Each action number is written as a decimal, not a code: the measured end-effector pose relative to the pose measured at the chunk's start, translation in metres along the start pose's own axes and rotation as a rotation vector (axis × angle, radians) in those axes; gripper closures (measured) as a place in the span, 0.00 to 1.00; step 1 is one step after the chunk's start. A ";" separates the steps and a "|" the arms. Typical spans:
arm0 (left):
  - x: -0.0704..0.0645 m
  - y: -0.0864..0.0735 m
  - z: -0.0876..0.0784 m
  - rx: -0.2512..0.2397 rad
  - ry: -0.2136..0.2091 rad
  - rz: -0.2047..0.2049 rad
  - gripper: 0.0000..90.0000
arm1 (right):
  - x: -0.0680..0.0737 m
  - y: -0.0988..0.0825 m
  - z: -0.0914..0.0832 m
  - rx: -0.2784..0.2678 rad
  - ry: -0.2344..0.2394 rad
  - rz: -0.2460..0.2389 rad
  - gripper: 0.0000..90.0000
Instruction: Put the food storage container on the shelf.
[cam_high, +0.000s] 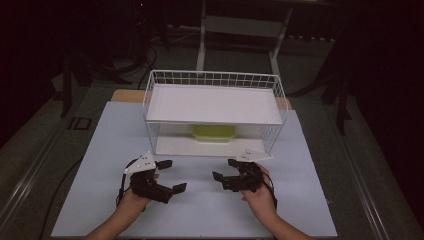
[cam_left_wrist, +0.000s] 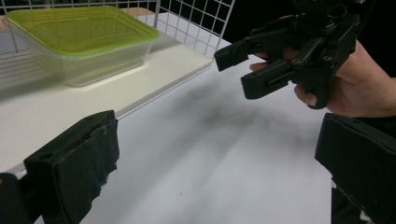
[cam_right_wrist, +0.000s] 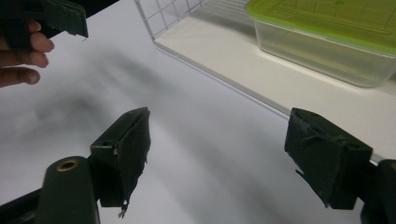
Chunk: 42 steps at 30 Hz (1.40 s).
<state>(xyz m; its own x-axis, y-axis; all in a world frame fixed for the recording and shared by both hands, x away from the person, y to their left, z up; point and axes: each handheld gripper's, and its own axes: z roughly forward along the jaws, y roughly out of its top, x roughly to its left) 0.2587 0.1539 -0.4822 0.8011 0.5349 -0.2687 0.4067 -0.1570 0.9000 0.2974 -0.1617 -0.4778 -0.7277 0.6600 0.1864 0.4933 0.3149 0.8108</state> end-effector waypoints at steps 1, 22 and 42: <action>-0.001 0.000 -0.001 0.003 0.004 0.004 0.00 | 0.001 -0.001 -0.002 -0.003 0.000 -0.002 0.25; -0.023 -0.014 -0.024 0.016 0.014 0.046 0.00 | 0.005 -0.029 -0.042 -0.017 0.026 -0.014 0.22; -0.023 -0.032 -0.012 0.048 0.015 0.089 0.00 | -0.002 -0.042 -0.040 -0.039 0.059 -0.117 0.20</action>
<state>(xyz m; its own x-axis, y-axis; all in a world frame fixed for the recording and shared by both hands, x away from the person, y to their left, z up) 0.2219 0.1565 -0.5008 0.8287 0.5291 -0.1828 0.3550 -0.2443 0.9024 0.2593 -0.2038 -0.4901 -0.8067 0.5785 0.1205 0.3849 0.3598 0.8499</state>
